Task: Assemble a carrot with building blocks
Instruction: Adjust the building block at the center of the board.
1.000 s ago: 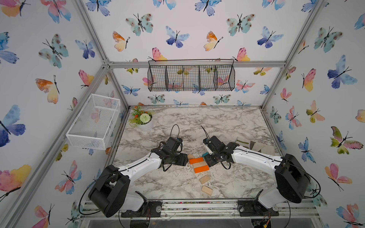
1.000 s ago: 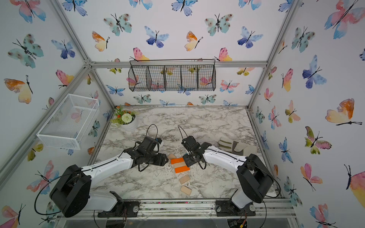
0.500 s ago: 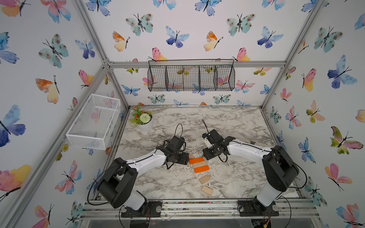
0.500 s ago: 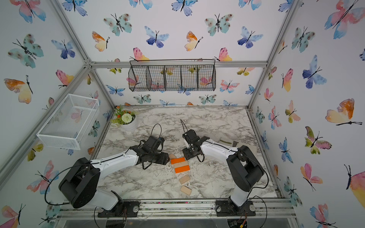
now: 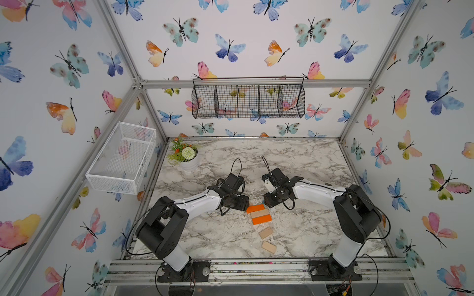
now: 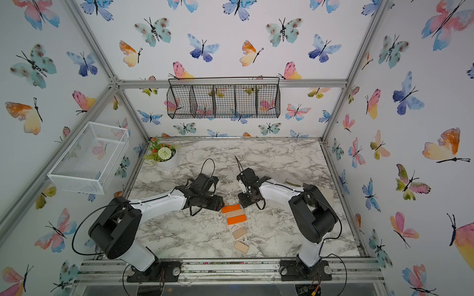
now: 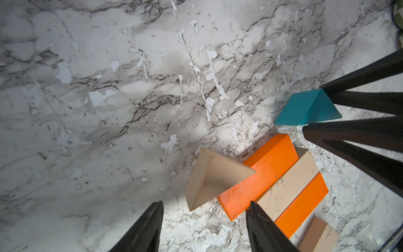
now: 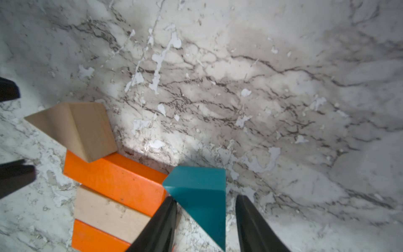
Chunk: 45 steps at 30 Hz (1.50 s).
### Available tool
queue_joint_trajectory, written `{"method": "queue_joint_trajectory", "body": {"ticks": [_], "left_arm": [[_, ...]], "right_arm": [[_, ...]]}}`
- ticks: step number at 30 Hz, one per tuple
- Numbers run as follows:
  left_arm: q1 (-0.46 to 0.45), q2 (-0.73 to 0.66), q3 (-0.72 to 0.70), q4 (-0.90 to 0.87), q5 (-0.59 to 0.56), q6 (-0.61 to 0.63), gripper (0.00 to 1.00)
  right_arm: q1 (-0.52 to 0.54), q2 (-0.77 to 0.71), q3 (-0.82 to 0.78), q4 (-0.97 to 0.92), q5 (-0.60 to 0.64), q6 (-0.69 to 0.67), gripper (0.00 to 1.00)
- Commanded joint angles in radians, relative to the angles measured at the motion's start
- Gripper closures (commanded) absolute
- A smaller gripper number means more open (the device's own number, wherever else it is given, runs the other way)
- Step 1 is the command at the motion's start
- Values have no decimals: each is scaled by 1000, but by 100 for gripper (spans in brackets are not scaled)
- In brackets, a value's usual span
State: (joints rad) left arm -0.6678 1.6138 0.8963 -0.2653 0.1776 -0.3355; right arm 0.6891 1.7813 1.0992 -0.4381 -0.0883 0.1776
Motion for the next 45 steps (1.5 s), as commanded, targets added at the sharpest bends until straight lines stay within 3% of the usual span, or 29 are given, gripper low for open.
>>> {"method": "queue_joint_trajectory", "body": {"ticks": [1, 4, 11, 18, 20, 24, 26, 28, 32, 35, 45], "left_arm": [[-1, 47, 44, 17, 17, 21, 35], [1, 83, 76, 17, 18, 31, 36], [4, 148, 133, 14, 43, 41, 41], [27, 166, 140, 21, 68, 29, 52], [40, 165, 142, 20, 69, 25, 54], [70, 144, 135, 11, 76, 22, 59], [77, 123, 122, 6, 87, 32, 55], [76, 105, 117, -8, 118, 66, 42], [51, 67, 113, -57, 125, 163, 34], [31, 46, 108, -90, 87, 257, 22], [-11, 11, 70, -134, -69, 441, 26]], "right_arm": [[-20, 35, 59, -24, -26, -12, 56], [-51, 48, 86, -27, -43, -9, 63], [-94, 81, 133, -64, -40, -11, 68], [-111, 110, 165, -85, -50, 2, 71], [-111, 105, 162, -86, -58, -1, 67], [-111, 71, 136, -76, -91, -23, 45], [-111, 56, 122, -73, -86, -24, 38], [-111, 41, 109, -73, -83, -27, 34], [-111, 26, 95, -68, -77, -26, 34], [-111, 29, 97, -67, -80, -26, 34], [-111, 23, 82, -57, -76, -23, 33]]}}
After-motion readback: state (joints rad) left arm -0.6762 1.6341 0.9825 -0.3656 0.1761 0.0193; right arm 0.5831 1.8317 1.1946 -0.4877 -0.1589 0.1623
